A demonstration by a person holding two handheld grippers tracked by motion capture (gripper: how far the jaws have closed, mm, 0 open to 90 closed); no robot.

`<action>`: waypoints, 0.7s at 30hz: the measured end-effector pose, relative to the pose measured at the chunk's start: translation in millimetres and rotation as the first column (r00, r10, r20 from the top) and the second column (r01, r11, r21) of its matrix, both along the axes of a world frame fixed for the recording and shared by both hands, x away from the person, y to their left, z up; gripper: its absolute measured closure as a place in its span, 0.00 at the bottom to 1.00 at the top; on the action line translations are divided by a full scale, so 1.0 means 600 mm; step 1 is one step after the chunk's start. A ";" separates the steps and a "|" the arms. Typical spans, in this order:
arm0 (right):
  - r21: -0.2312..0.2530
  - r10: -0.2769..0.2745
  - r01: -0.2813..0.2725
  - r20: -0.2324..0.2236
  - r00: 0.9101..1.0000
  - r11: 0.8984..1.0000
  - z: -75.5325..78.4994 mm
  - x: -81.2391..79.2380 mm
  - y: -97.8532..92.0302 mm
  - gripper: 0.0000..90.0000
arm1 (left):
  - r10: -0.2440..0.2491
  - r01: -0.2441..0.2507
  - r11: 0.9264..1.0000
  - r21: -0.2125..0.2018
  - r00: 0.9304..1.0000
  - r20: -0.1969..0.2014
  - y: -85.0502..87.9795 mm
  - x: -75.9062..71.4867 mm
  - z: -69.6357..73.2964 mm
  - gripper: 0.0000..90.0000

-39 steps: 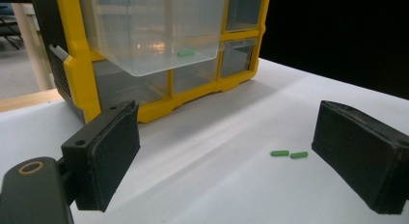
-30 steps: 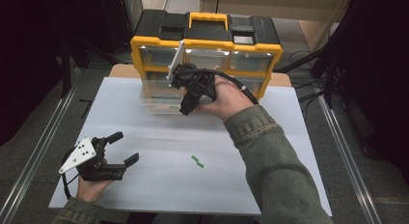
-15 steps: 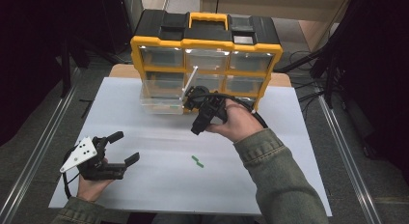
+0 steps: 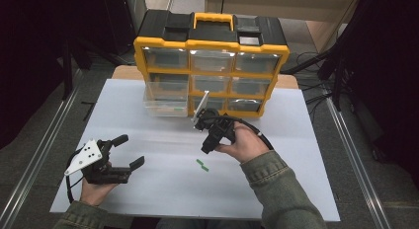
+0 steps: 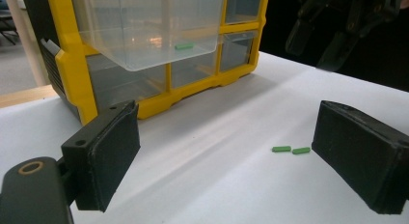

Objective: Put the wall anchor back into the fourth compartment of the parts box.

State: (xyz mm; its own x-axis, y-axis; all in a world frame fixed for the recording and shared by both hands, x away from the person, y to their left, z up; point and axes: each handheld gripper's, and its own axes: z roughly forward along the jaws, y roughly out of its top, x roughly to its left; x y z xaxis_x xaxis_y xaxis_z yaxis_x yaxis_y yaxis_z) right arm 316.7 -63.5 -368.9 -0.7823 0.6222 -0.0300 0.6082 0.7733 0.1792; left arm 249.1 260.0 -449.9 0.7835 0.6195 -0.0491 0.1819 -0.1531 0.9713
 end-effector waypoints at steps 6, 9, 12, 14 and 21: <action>-0.031 0.014 -0.014 -0.025 1.000 0.999 -0.042 -0.006 0.012 0.40 | 0.004 -0.004 1.000 -0.005 1.000 0.001 0.000 0.000 0.000 0.10; -0.031 0.001 -0.002 -0.042 0.999 1.000 -0.064 -0.011 0.017 0.40 | 0.006 -0.006 1.000 -0.005 1.000 0.005 0.001 0.000 0.001 0.10; -0.041 -0.003 0.000 -0.066 0.998 0.999 -0.090 -0.013 0.021 0.41 | 0.007 -0.007 1.000 -0.006 1.000 0.008 0.002 0.001 0.001 0.10; -0.055 -0.003 -0.001 -0.076 0.997 0.998 -0.105 -0.015 0.024 0.41 | 0.009 -0.009 1.000 -0.009 1.000 0.008 0.001 0.000 0.001 0.10; -0.073 0.014 -0.020 -0.076 0.997 0.997 -0.138 -0.022 0.033 0.43 | 0.006 -0.006 1.000 -0.007 1.000 0.011 0.000 0.000 0.001 0.10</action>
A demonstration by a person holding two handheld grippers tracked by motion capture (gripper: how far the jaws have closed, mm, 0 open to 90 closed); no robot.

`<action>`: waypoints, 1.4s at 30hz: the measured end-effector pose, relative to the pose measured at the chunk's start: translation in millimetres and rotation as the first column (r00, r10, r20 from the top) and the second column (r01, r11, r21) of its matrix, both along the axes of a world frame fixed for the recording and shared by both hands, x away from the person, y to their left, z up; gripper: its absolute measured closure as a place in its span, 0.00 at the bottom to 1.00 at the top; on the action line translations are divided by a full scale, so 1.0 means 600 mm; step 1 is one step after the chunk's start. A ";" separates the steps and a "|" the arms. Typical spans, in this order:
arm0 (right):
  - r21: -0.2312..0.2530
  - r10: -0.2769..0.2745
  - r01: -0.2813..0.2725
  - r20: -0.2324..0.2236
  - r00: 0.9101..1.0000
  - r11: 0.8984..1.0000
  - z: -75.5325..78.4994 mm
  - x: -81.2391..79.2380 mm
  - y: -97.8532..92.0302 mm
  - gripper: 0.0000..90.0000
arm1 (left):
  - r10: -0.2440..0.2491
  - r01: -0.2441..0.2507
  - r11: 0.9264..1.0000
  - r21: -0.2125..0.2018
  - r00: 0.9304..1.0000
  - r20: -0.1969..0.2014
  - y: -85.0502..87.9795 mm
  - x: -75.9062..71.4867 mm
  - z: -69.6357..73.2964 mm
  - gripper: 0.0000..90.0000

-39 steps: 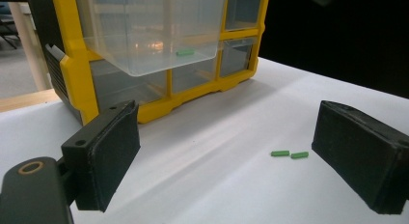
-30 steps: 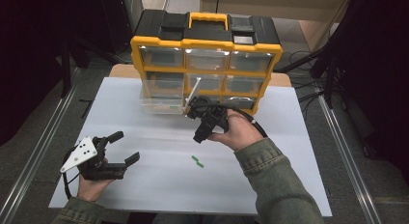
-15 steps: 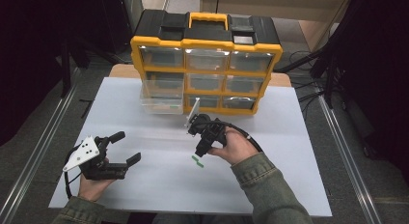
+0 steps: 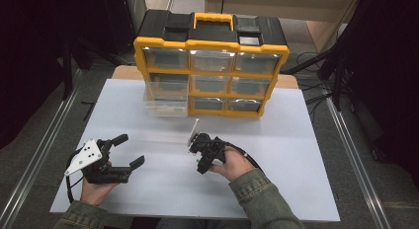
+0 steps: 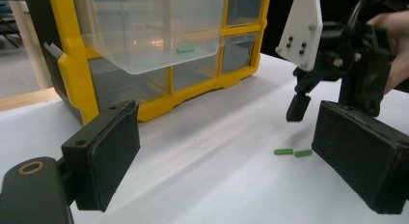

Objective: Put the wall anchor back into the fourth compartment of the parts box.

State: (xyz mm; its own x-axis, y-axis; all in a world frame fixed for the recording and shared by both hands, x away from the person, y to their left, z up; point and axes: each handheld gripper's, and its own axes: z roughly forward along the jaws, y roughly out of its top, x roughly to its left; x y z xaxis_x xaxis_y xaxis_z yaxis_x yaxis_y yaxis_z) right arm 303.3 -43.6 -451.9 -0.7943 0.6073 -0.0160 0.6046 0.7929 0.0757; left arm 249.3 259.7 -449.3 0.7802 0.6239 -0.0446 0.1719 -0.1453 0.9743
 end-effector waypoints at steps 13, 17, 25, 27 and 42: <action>-0.032 0.009 -0.010 -0.052 0.999 0.999 -0.035 0.005 0.010 0.69 | 0.000 0.000 1.000 0.002 1.000 0.001 0.001 0.000 0.000 0.10; -0.028 -0.006 0.004 -0.046 0.999 1.000 -0.034 0.009 0.006 0.84 | -0.004 0.004 1.000 0.004 1.000 0.001 0.000 0.000 0.000 0.10; -0.039 0.011 -0.013 -0.042 0.999 0.999 -0.034 0.005 0.008 0.94 | -0.004 0.004 1.000 0.004 1.000 0.001 0.000 -0.001 0.000 0.10; -0.038 0.014 -0.015 -0.044 0.999 0.999 -0.033 0.005 0.008 0.94 | -0.004 0.004 1.000 0.004 1.000 -0.002 0.000 -0.001 0.000 0.10; -0.032 0.029 -0.031 -0.048 0.998 0.999 0.000 -0.011 0.003 0.94 | -0.011 0.011 1.000 0.001 1.000 -0.007 -0.003 0.000 -0.001 0.10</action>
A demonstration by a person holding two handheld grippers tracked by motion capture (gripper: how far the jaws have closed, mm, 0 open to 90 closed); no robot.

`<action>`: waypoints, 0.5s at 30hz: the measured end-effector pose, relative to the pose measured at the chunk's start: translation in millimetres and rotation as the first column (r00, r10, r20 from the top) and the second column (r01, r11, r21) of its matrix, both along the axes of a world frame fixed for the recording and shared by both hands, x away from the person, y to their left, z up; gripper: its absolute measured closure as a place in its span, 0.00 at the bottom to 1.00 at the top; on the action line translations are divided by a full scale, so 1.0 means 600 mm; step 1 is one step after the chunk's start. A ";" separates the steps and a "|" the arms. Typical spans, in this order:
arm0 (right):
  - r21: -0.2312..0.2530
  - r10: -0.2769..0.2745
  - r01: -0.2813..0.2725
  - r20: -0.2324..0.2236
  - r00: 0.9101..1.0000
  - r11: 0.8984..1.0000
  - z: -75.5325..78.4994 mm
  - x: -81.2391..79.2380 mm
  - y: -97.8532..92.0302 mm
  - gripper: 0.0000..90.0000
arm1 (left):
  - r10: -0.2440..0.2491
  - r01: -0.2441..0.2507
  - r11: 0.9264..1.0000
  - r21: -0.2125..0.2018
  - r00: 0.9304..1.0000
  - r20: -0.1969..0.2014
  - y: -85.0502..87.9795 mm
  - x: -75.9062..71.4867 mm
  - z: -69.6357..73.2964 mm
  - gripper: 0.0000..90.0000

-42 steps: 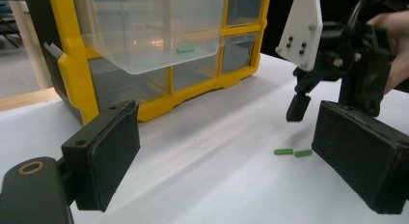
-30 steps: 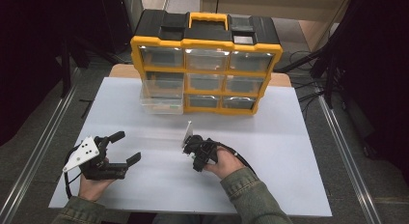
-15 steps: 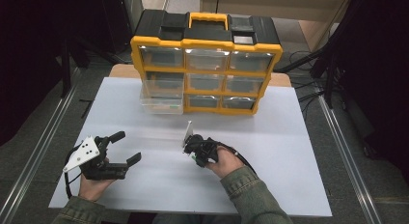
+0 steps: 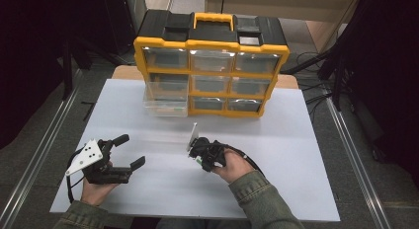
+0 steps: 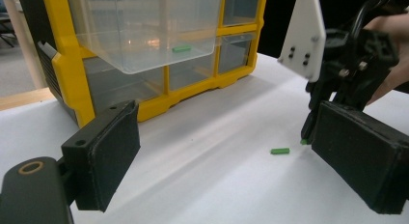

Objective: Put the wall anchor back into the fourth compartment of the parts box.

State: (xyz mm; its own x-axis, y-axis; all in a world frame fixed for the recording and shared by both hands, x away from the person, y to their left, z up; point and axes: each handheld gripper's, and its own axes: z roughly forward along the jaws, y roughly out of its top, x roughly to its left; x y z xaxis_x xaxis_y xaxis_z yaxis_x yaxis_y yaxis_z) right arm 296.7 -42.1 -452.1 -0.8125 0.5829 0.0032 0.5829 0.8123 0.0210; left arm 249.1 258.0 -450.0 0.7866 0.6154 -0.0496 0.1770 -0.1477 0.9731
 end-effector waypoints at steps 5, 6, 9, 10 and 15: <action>0.006 0.008 -0.008 0.009 1.000 1.000 0.024 -0.003 -0.003 0.94 | -0.004 0.004 1.000 0.000 1.000 -0.001 0.000 0.001 0.000 0.10; 0.015 0.015 -0.015 0.011 1.000 1.000 0.028 -0.003 -0.004 0.94 | -0.004 0.004 1.000 0.000 1.000 -0.002 0.000 0.001 0.000 0.10; 0.032 0.016 -0.016 0.016 1.000 0.999 0.045 -0.004 -0.005 0.94 | -0.003 0.003 1.000 -0.001 1.000 0.000 0.000 0.001 0.000 0.10; 0.034 0.006 -0.006 0.015 1.000 0.999 0.053 -0.005 -0.005 0.94 | -0.003 0.003 1.000 -0.003 1.000 -0.002 0.000 0.001 0.000 0.10; 0.035 0.016 -0.017 0.024 1.000 0.999 0.091 -0.008 0.000 0.94 | -0.005 0.005 1.000 0.001 1.000 -0.002 0.000 0.002 0.000 0.10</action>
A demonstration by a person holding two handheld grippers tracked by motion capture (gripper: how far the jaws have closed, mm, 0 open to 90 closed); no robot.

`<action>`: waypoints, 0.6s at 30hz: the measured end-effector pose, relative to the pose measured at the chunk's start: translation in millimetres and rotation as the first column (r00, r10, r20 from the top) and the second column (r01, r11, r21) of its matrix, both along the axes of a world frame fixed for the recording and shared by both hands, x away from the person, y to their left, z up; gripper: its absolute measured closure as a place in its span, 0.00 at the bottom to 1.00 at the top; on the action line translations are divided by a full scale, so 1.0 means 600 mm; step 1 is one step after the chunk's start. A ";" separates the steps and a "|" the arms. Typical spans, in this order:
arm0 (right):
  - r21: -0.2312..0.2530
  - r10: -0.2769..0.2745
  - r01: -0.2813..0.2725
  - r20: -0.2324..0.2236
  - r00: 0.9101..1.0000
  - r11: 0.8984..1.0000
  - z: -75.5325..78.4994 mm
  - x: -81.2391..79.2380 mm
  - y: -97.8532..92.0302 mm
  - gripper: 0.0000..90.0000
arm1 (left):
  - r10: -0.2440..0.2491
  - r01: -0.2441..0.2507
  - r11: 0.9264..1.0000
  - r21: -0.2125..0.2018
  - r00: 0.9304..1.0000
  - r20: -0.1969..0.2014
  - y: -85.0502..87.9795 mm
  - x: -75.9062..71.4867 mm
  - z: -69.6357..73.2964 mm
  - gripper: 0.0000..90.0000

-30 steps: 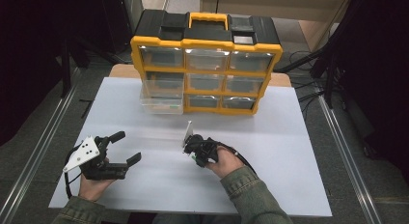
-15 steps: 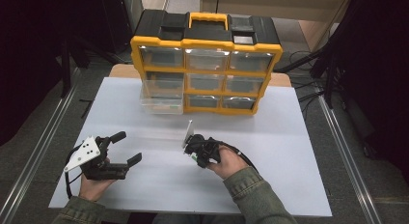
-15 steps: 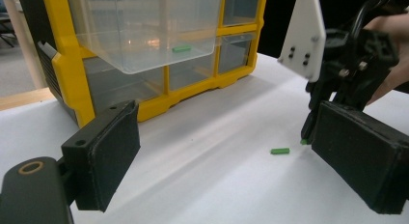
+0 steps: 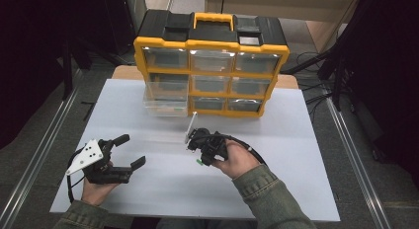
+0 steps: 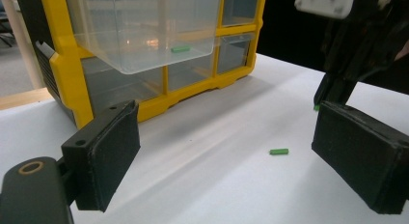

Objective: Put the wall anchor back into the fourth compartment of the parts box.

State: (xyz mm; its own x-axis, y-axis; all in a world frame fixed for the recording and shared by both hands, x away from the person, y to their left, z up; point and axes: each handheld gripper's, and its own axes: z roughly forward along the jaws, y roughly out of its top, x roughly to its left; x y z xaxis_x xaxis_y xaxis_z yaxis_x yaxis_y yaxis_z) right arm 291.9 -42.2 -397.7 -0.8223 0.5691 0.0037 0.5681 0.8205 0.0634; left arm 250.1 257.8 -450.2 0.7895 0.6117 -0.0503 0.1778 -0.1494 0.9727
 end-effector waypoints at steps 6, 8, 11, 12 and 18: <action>0.022 -0.010 0.010 -0.004 1.000 1.000 0.033 0.007 0.001 0.94 | -0.001 0.001 1.000 -0.001 1.000 0.000 0.000 0.000 0.000 0.10; 0.022 -0.011 0.011 -0.001 1.000 1.000 0.042 0.010 0.002 0.94 | -0.002 0.002 1.000 -0.003 1.000 -0.001 0.000 0.000 0.000 0.10; 0.018 -0.014 0.014 0.000 1.000 1.000 0.057 0.016 0.004 0.94 | -0.002 0.002 1.000 -0.005 1.000 -0.003 -0.001 -0.001 0.000 0.10; 0.020 -0.013 0.013 0.005 1.000 1.000 0.063 0.019 0.004 0.94 | -0.002 0.002 1.000 -0.006 1.000 -0.002 -0.001 -0.001 0.000 0.10; 0.035 -0.026 0.025 0.031 0.999 0.999 0.108 0.041 0.012 0.94 | -0.002 0.002 1.000 -0.010 1.000 -0.001 0.001 -0.001 0.001 0.10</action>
